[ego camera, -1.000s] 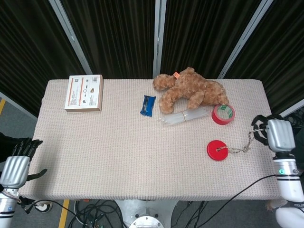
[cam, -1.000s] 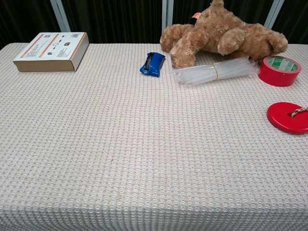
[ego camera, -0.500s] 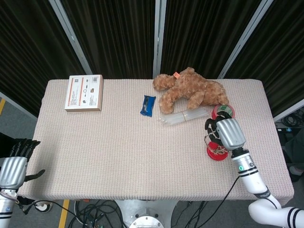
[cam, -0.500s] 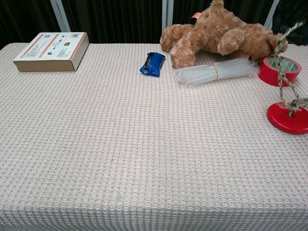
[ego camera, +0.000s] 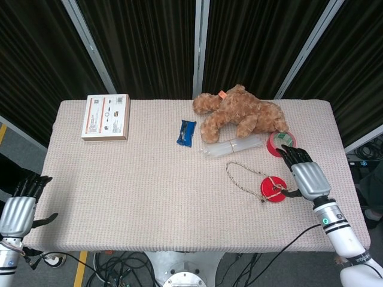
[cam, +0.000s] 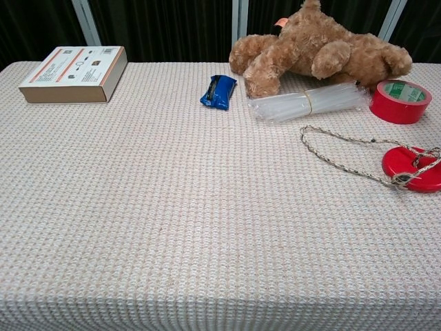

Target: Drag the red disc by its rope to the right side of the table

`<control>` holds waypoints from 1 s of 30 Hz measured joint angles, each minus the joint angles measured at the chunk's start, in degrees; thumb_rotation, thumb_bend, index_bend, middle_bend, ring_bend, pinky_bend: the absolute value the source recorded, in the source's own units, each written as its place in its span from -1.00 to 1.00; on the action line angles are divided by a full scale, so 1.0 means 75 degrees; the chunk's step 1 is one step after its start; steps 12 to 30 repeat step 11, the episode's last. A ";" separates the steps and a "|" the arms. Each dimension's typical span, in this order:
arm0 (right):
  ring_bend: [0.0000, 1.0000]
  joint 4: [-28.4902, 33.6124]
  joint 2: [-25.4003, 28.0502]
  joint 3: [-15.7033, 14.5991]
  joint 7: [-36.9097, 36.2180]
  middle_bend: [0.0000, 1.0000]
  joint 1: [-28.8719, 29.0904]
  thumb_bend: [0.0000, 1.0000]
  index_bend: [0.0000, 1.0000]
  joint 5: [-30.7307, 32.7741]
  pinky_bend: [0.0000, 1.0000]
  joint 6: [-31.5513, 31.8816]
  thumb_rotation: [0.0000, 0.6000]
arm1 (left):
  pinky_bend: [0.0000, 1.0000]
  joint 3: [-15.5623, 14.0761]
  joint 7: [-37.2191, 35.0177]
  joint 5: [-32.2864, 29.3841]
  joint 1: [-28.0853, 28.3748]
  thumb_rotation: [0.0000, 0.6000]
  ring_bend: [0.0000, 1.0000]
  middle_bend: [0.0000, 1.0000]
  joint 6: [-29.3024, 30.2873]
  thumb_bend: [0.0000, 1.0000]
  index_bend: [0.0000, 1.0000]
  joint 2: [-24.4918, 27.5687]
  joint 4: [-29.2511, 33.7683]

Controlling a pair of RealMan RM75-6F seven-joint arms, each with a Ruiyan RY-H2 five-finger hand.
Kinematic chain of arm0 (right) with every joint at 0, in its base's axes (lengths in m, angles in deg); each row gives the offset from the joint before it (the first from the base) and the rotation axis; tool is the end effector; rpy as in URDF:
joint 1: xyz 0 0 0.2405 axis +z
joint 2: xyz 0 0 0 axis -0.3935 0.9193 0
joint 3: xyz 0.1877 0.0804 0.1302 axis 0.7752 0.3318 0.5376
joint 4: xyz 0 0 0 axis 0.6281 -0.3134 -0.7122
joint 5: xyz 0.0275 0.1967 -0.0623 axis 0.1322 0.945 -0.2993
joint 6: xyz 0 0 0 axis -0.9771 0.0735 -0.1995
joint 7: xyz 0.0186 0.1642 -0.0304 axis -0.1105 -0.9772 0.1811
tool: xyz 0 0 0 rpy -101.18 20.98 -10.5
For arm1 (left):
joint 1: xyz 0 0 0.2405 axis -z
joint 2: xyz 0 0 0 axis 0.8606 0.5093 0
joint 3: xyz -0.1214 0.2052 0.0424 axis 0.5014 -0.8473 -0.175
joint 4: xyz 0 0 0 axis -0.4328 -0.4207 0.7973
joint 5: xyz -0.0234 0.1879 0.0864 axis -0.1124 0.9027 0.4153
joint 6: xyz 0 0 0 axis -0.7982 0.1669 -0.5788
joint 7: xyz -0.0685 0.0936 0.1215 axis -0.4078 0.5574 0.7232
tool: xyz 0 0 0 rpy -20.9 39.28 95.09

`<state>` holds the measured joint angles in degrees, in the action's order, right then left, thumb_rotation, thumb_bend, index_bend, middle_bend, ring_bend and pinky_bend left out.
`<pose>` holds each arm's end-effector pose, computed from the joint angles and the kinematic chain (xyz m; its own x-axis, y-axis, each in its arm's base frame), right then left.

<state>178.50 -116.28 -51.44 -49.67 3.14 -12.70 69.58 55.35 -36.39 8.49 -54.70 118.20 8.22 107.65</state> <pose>-0.2171 -0.3000 0.1219 0.4222 -0.2162 0.8803 -0.9016 -0.2009 0.3830 -0.3197 0.1991 0.1286 0.4098 0.0059 0.9121 0.9118 -0.0298 -0.4095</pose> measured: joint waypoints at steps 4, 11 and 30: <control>-1.00 -0.0080 -0.0065 -0.0234 -0.0026 -1.00 -0.0453 -1.00 -1.00 -0.0684 -1.00 0.0836 1.00 | -0.76 0.0018 0.0017 -0.0006 -0.0003 1.00 -0.95 -0.71 0.0022 -0.96 -0.69 -0.0002 0.0035; -1.00 -0.1055 -0.0834 -0.0778 0.0130 -1.00 -0.1778 -1.00 -1.00 -0.1738 -1.00 0.3017 1.00 | -0.76 0.0033 0.0108 0.0039 0.0059 1.00 -0.95 -0.71 -0.0014 -0.96 -0.69 0.0022 0.0150; -1.00 -0.1055 -0.0834 -0.0778 0.0130 -1.00 -0.1778 -1.00 -1.00 -0.1738 -1.00 0.3017 1.00 | -0.76 0.0033 0.0108 0.0039 0.0059 1.00 -0.95 -0.71 -0.0014 -0.96 -0.69 0.0022 0.0150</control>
